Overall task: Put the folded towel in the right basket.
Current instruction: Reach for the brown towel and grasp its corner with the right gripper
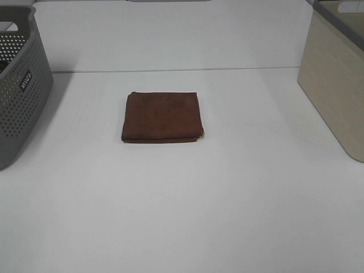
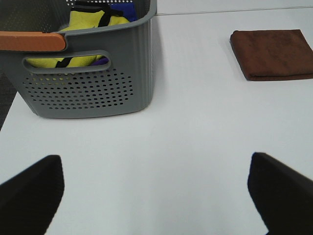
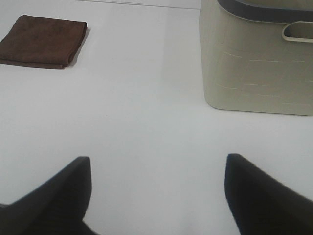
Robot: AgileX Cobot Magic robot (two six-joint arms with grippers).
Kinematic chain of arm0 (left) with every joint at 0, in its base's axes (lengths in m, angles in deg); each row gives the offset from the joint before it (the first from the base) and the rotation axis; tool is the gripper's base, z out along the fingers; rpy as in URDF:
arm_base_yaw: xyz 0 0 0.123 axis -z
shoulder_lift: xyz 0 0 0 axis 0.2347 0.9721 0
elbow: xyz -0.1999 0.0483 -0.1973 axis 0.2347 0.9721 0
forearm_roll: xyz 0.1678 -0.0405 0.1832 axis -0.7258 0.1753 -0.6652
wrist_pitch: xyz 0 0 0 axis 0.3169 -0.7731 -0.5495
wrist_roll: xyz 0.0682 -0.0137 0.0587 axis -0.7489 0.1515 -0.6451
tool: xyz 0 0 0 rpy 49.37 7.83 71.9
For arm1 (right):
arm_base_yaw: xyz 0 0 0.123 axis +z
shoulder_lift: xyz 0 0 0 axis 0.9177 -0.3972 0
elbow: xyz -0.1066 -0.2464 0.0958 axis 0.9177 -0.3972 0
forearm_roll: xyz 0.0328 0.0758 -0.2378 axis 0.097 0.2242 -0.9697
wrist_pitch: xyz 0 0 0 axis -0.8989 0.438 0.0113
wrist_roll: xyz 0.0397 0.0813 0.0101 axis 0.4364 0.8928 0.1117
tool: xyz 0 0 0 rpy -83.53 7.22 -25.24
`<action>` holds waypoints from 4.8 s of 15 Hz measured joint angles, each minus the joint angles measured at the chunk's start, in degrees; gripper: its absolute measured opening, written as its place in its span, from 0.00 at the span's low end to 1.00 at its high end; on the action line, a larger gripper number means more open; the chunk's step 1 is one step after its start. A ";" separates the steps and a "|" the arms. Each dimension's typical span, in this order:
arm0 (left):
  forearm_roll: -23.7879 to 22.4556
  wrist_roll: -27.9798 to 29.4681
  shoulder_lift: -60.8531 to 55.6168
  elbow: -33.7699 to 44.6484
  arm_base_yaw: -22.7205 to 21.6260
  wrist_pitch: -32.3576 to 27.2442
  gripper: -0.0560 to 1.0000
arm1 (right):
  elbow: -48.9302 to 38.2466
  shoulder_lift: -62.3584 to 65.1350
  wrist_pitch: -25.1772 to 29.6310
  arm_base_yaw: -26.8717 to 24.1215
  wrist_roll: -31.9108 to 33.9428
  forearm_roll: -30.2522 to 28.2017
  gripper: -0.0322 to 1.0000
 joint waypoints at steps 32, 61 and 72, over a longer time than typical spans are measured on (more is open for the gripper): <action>0.00 0.00 0.00 0.00 0.00 0.00 0.97 | 0.00 0.00 0.00 0.00 0.00 0.00 0.73; 0.00 0.00 0.00 0.00 0.00 0.00 0.97 | 63.83 -96.14 -14.44 0.57 -8.37 8.94 0.73; 0.00 0.00 0.00 0.00 0.00 0.00 0.97 | 81.53 -126.91 -3.04 13.41 -8.82 21.60 0.73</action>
